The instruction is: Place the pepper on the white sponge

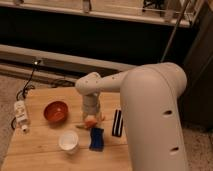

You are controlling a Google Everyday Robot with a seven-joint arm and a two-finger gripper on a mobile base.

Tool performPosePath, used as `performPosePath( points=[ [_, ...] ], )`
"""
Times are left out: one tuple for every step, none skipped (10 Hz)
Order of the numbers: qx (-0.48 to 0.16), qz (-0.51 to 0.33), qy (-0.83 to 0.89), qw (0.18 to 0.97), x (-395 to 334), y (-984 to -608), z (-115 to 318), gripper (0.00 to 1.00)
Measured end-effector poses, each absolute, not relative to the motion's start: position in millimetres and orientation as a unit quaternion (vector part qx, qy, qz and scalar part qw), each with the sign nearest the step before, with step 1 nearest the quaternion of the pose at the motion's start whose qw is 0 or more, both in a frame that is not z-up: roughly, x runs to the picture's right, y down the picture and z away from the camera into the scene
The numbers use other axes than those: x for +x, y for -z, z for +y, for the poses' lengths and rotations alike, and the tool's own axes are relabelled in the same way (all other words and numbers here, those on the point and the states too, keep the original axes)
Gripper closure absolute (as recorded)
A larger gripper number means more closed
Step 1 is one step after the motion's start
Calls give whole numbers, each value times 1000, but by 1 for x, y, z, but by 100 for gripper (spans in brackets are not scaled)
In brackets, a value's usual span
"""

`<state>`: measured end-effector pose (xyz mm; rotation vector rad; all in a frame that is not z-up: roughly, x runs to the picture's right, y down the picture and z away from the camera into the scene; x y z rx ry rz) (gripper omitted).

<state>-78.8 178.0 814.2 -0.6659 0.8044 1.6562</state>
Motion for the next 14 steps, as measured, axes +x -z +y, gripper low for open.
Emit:
performPosePath(
  points=[
    [-273, 338, -711, 553, -77, -821, 177, 35],
    [-270, 337, -714, 551, -76, -824, 177, 35],
    [-266, 335, -717, 550, -77, -827, 178, 35],
    [-263, 335, -723, 545, -77, -831, 181, 35],
    [-260, 335, -727, 540, -76, -833, 183, 35],
    [-259, 334, -730, 538, -76, -835, 184, 35],
    [-256, 331, -732, 538, -77, -838, 186, 35],
    [-252, 329, -733, 540, -77, -840, 187, 35],
    [-249, 328, -733, 542, -77, -841, 189, 37],
    [-248, 327, -732, 543, -78, -842, 190, 42],
    [-247, 326, -731, 546, -79, -843, 191, 54],
    [-246, 325, -731, 548, -80, -843, 192, 65],
    [-245, 325, -730, 549, -80, -843, 193, 73],
    [-245, 326, -728, 551, -81, -843, 194, 85]
  ],
)
